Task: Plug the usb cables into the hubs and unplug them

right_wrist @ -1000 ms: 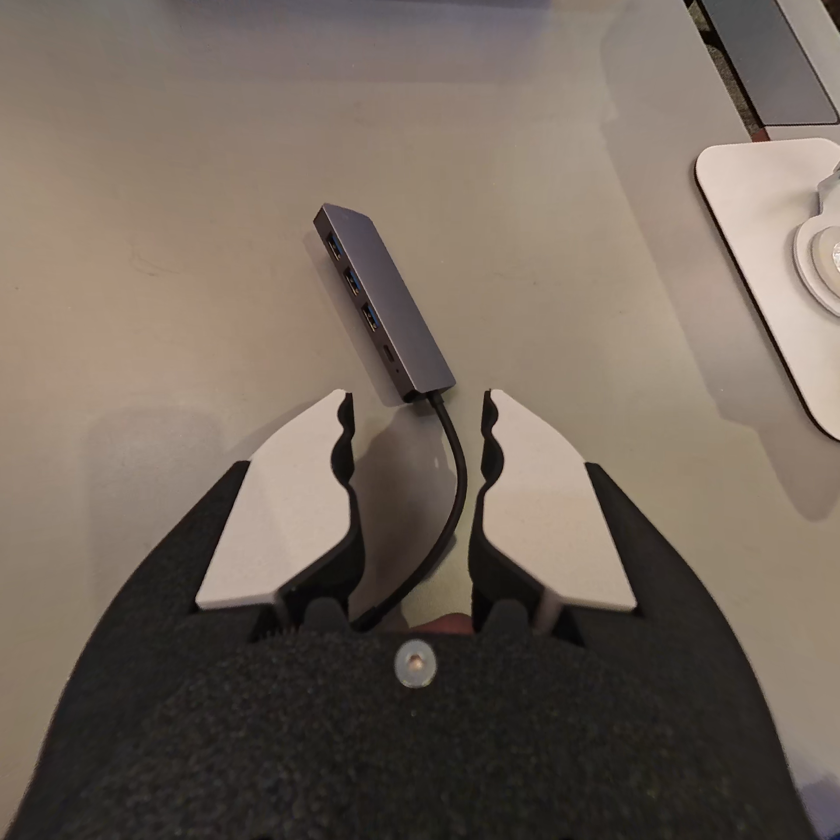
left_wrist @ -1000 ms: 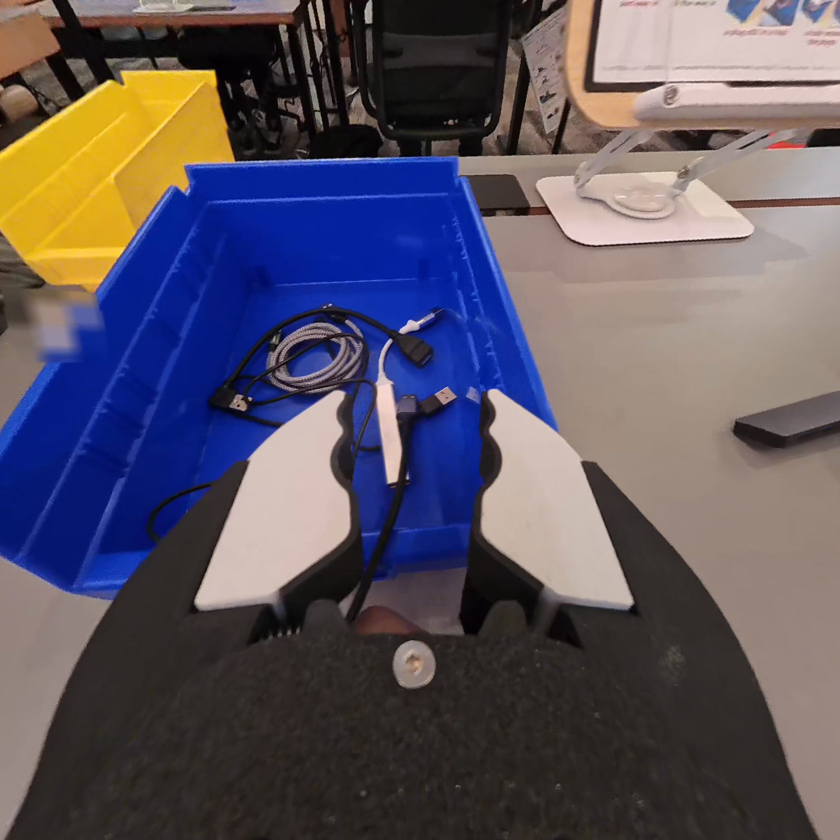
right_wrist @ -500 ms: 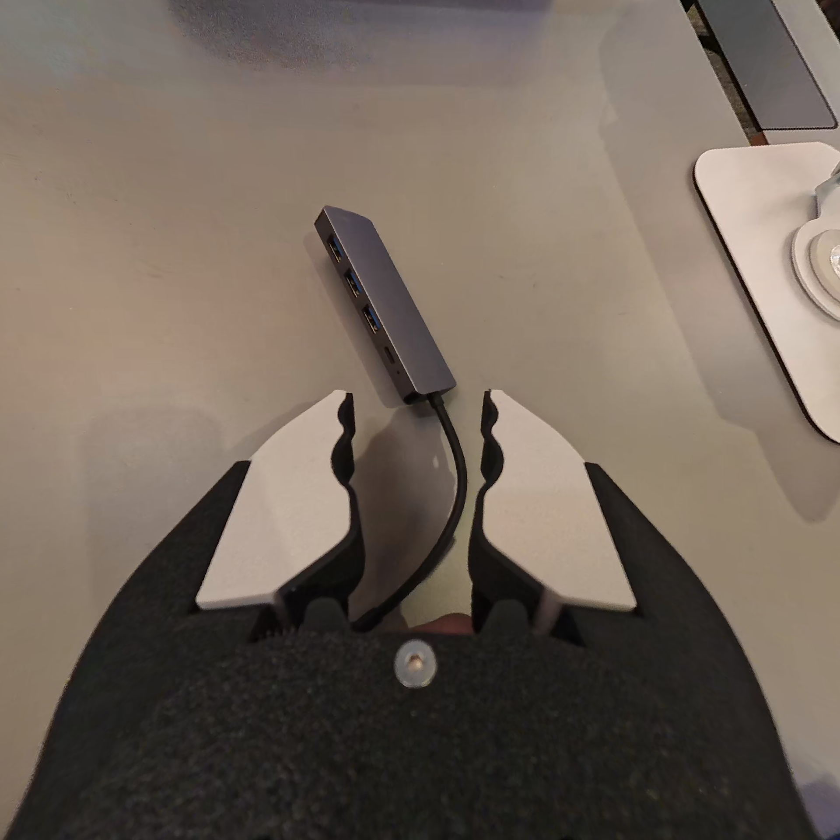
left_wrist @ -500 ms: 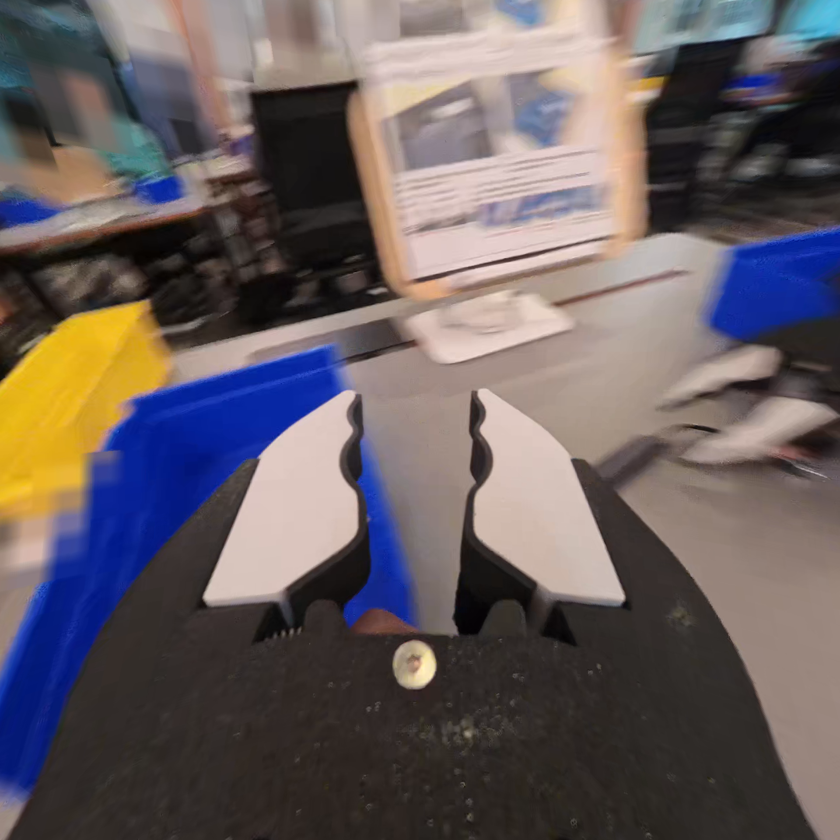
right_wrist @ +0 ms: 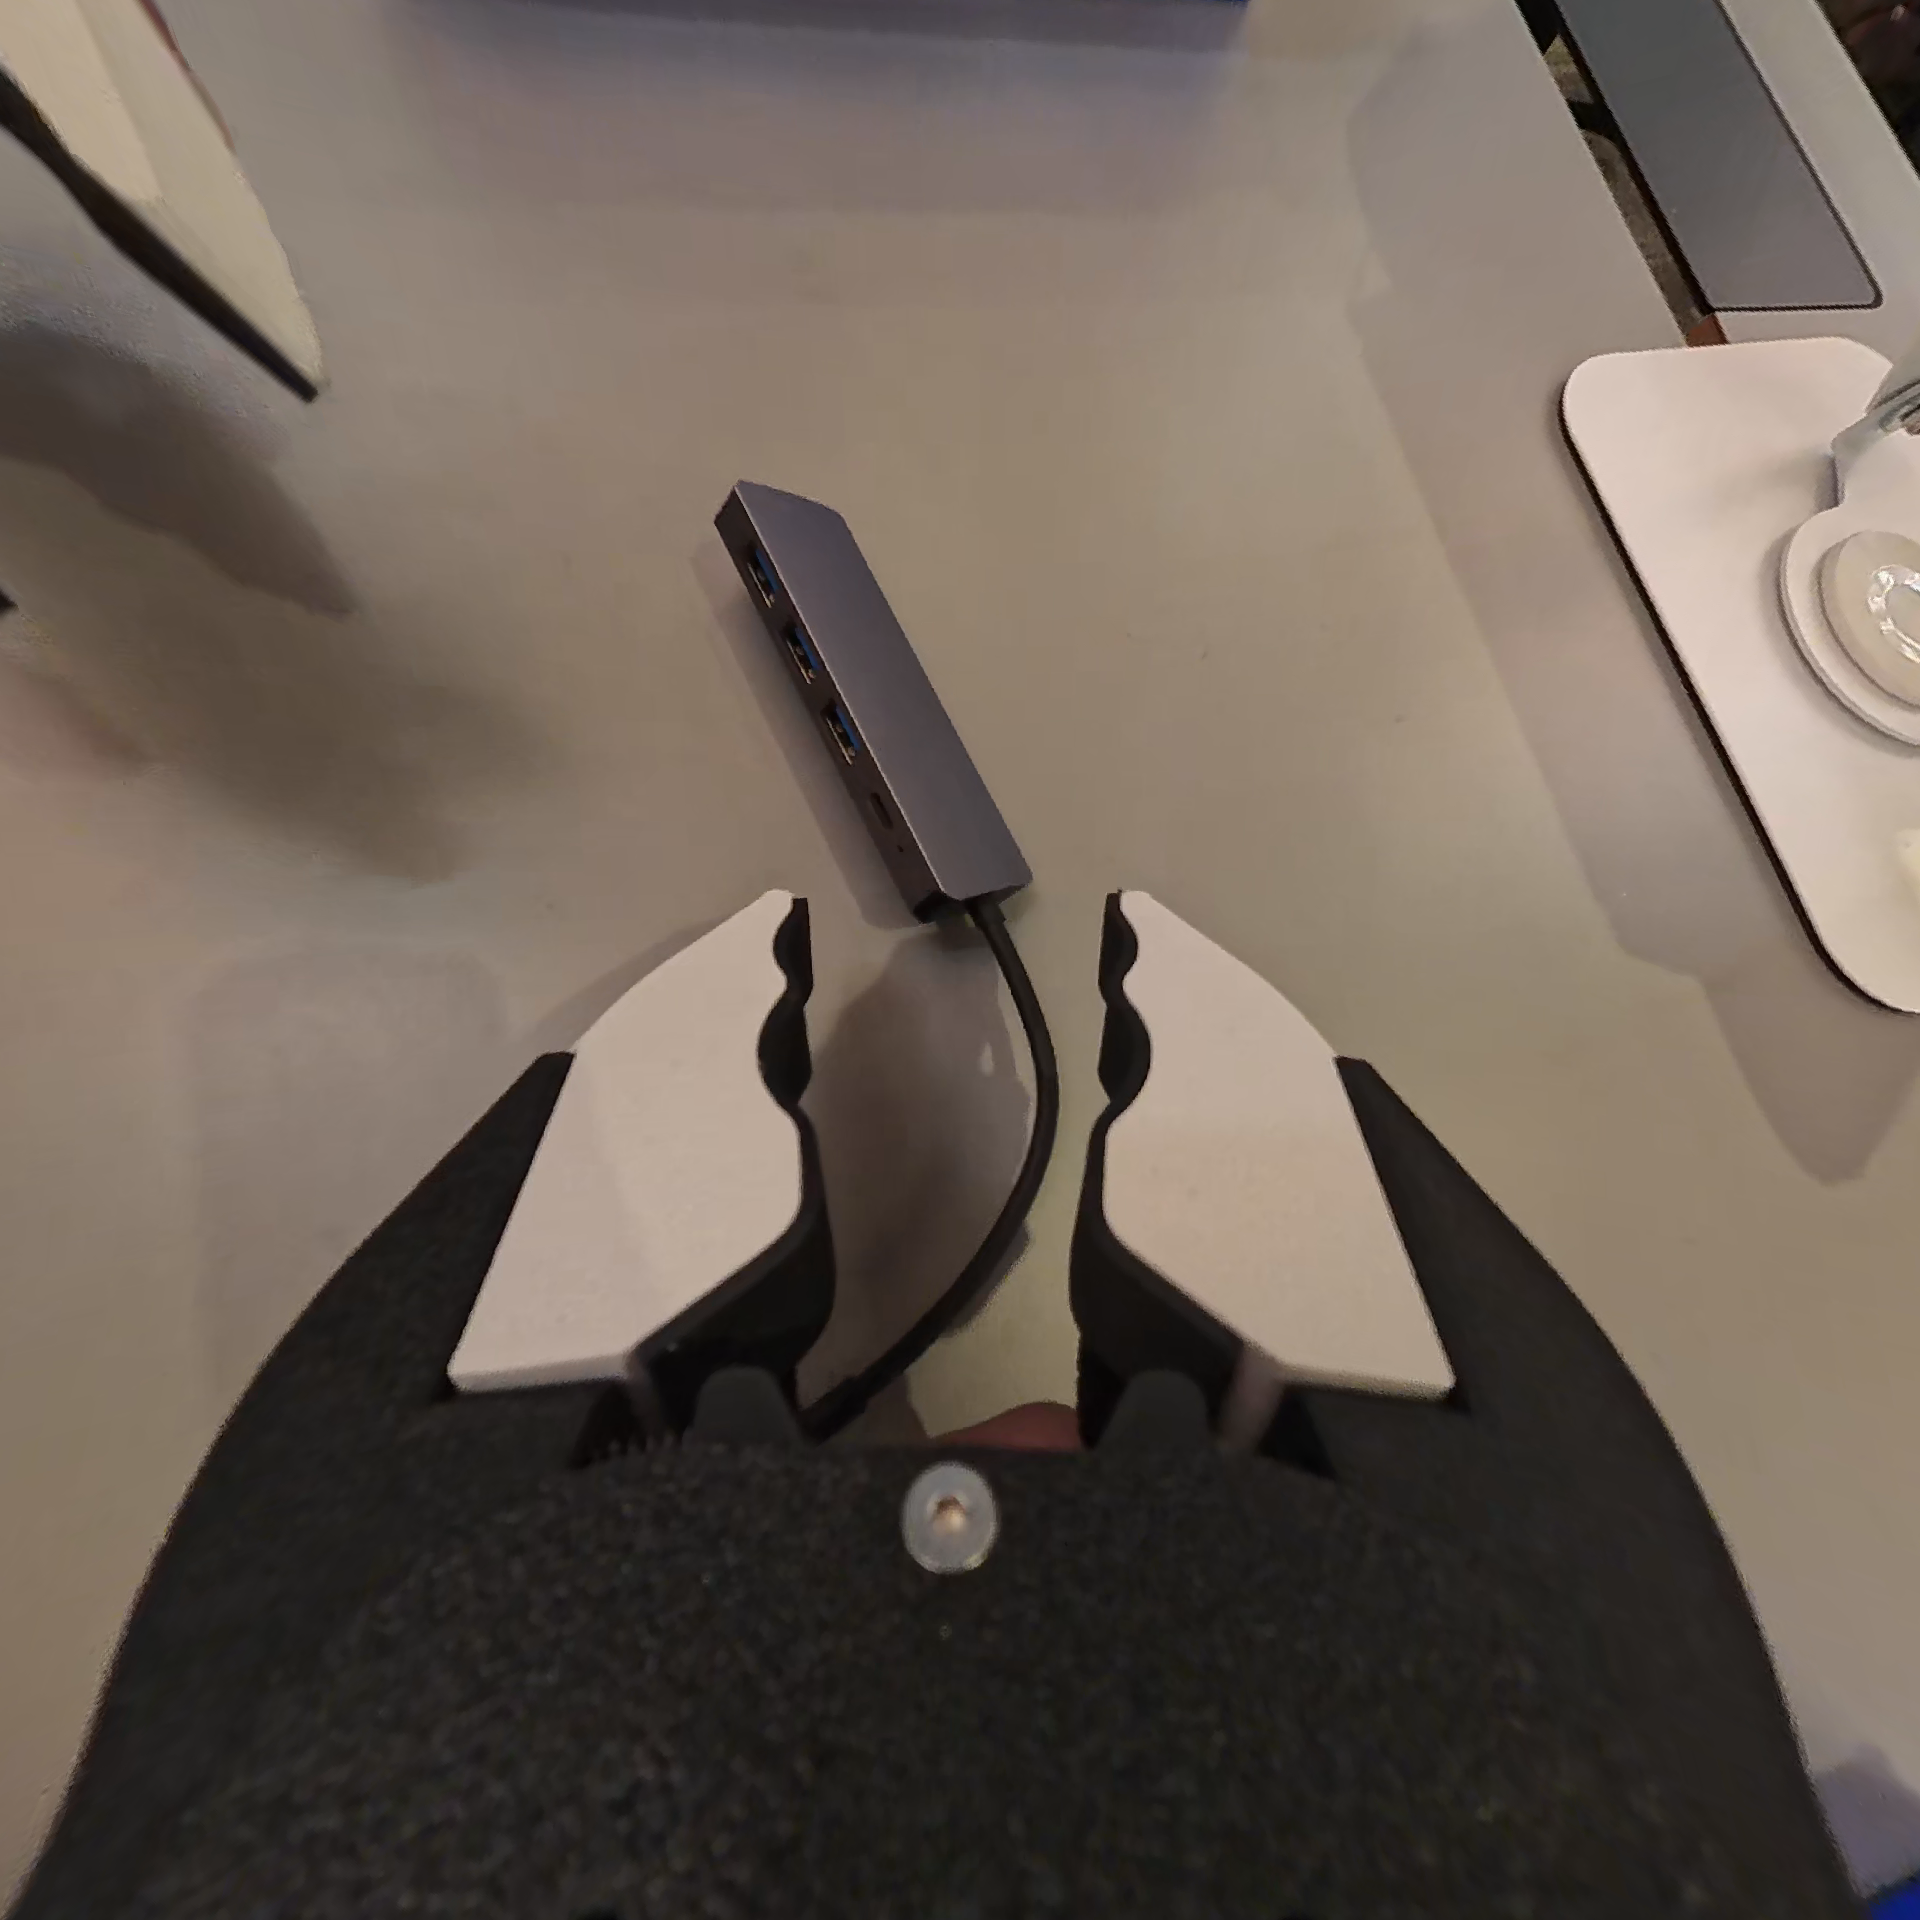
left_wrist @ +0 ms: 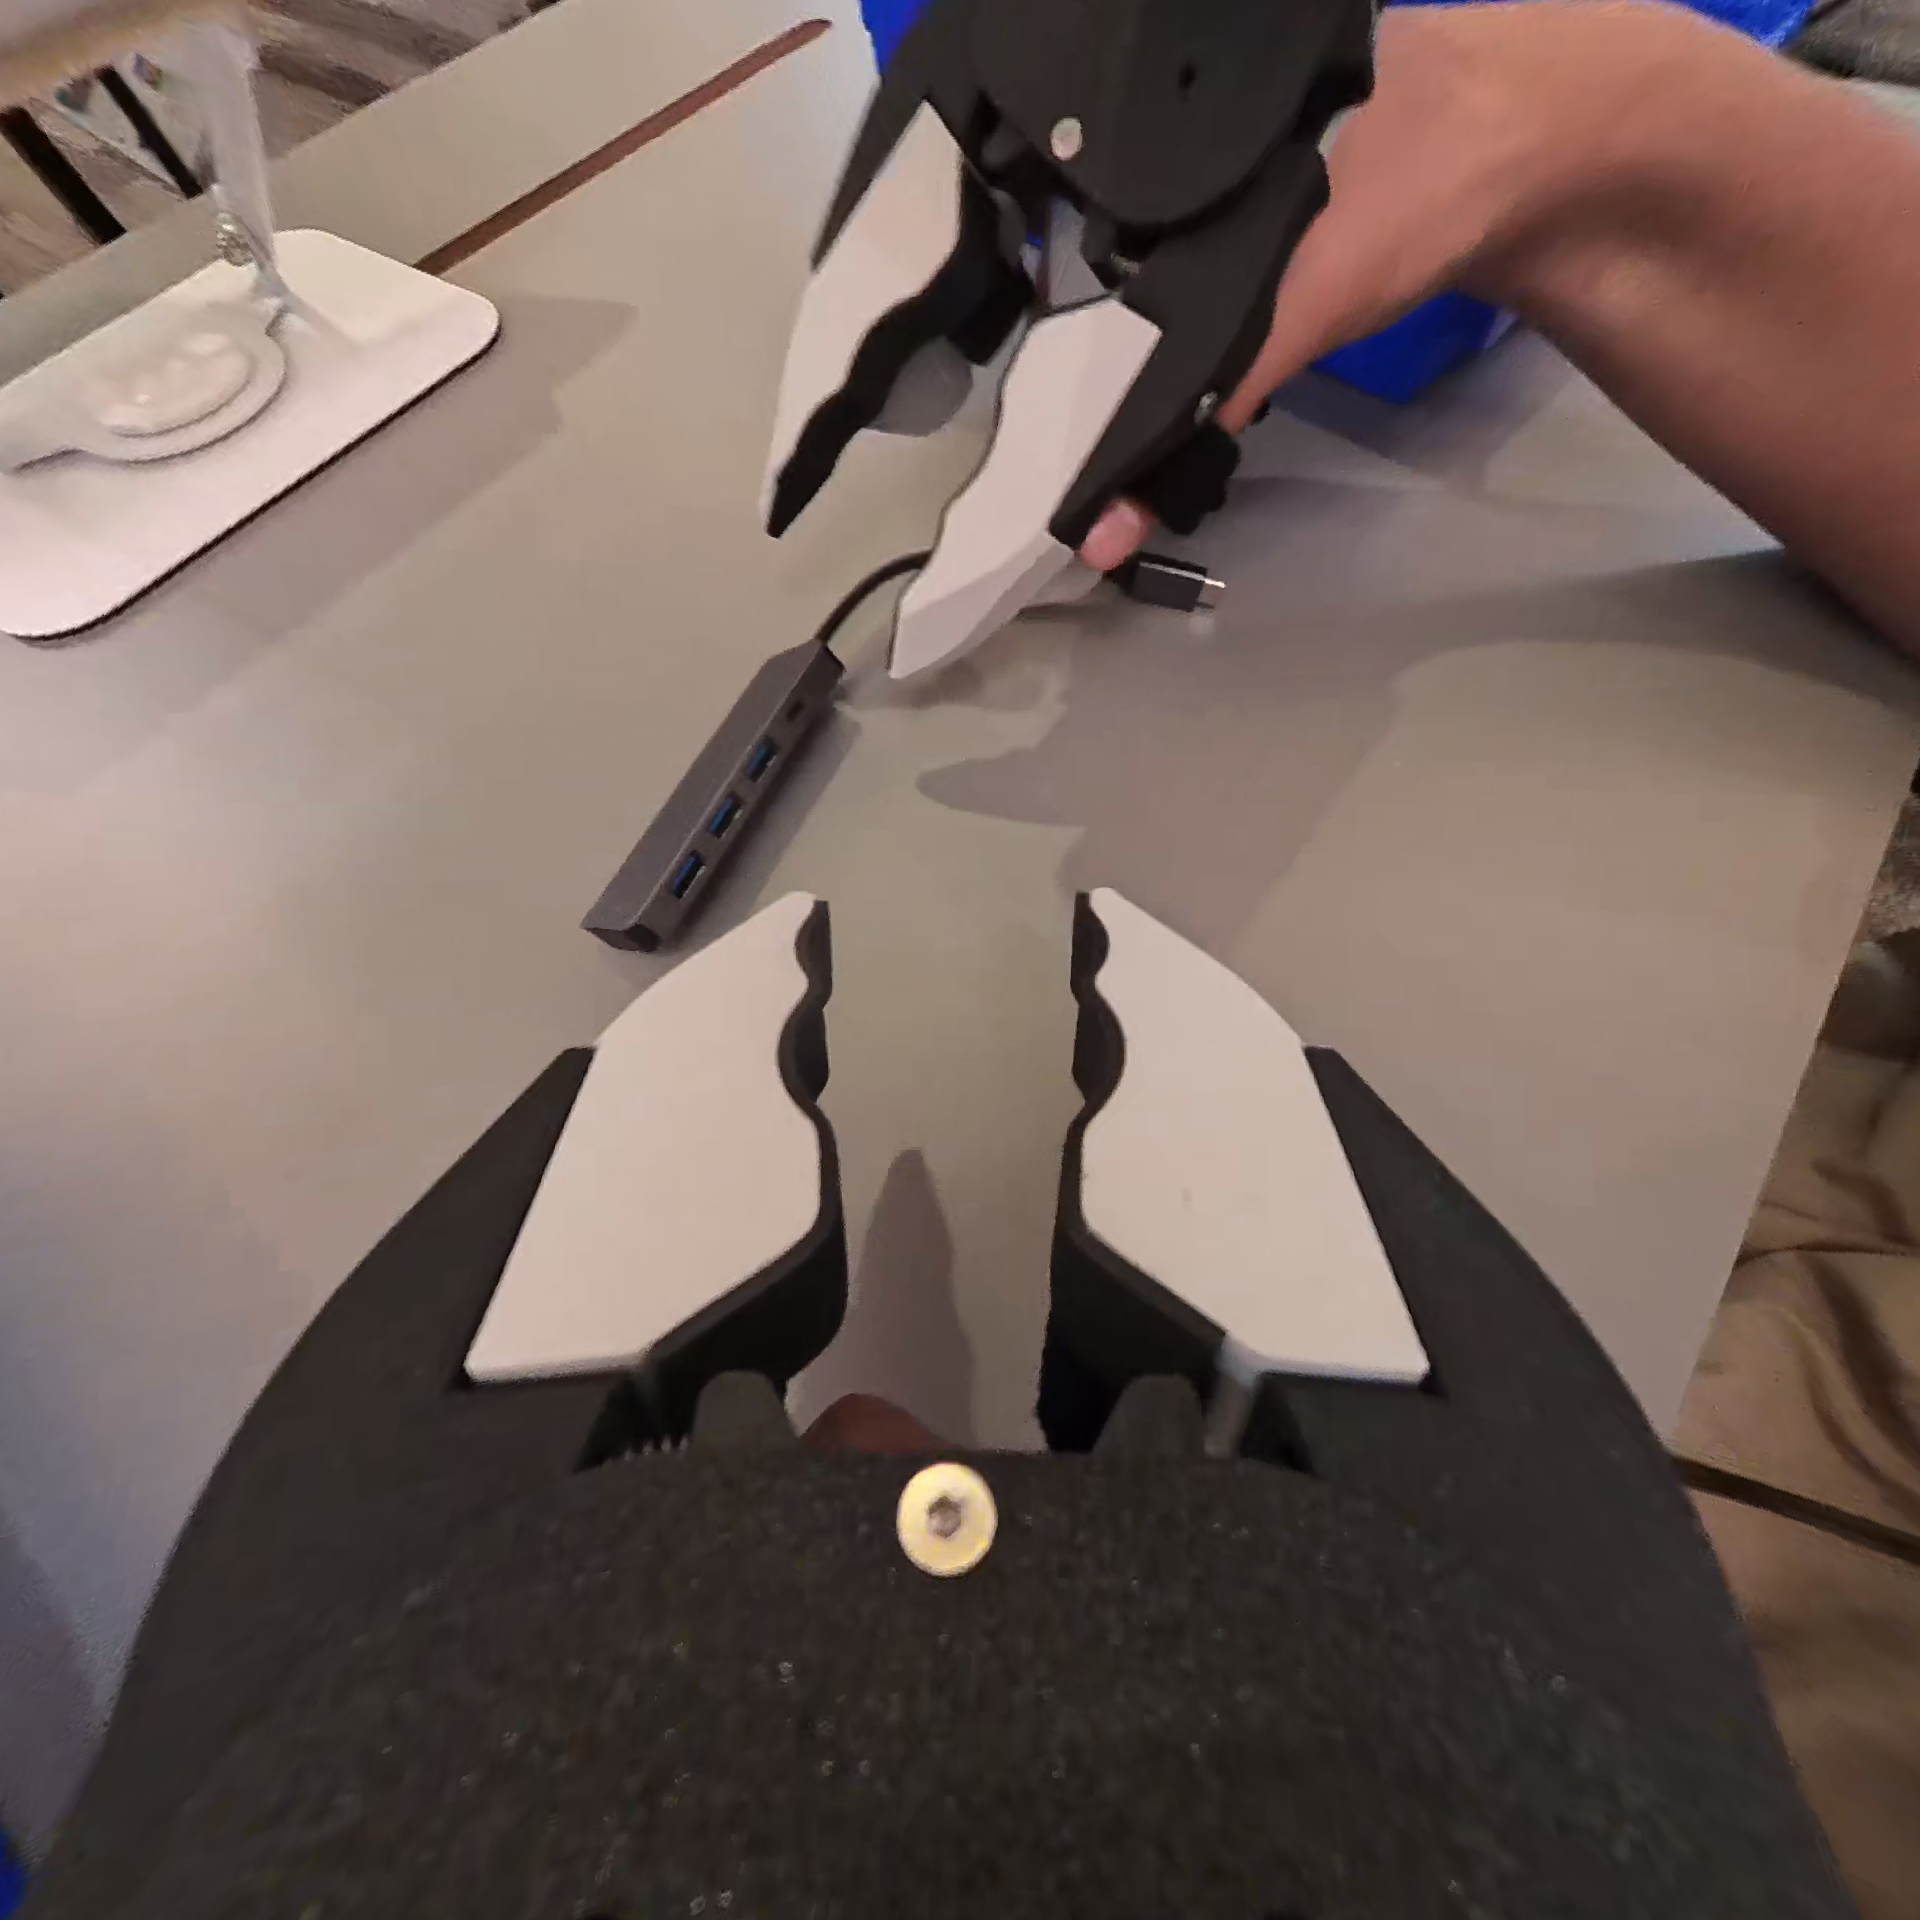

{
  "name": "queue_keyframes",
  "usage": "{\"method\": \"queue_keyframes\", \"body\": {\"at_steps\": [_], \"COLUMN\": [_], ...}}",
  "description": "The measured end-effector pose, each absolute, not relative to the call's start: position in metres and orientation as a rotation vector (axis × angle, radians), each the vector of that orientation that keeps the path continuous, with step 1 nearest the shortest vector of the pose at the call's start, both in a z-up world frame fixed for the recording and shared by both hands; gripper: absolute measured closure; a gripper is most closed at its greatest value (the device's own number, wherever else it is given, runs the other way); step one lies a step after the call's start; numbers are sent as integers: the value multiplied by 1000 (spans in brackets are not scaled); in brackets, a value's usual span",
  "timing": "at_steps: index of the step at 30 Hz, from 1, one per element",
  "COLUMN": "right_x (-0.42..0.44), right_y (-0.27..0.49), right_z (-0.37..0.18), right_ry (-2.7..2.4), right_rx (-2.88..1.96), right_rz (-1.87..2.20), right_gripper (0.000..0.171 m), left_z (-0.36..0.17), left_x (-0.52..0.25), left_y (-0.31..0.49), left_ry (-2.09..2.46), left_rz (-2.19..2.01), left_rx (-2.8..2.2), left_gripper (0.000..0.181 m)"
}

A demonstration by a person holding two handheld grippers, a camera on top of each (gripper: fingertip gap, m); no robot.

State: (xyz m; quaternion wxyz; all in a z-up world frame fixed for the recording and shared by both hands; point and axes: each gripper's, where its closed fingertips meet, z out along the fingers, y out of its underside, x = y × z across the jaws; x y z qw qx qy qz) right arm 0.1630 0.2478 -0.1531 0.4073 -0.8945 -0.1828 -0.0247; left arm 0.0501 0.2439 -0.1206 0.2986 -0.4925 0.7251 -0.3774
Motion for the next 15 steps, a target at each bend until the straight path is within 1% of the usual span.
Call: {"method": "queue_keyframes", "body": {"at_steps": [15], "right_x": [164], "right_y": [247], "right_z": [-157], "right_ry": [-460], "right_rx": [-2272], "right_rz": [-62], "right_gripper": [118], "left_z": [-122], "left_x": [48], "left_y": [264], "left_ry": [1875], "left_rz": [-984], "left_rx": [-1348], "left_gripper": [137]}}
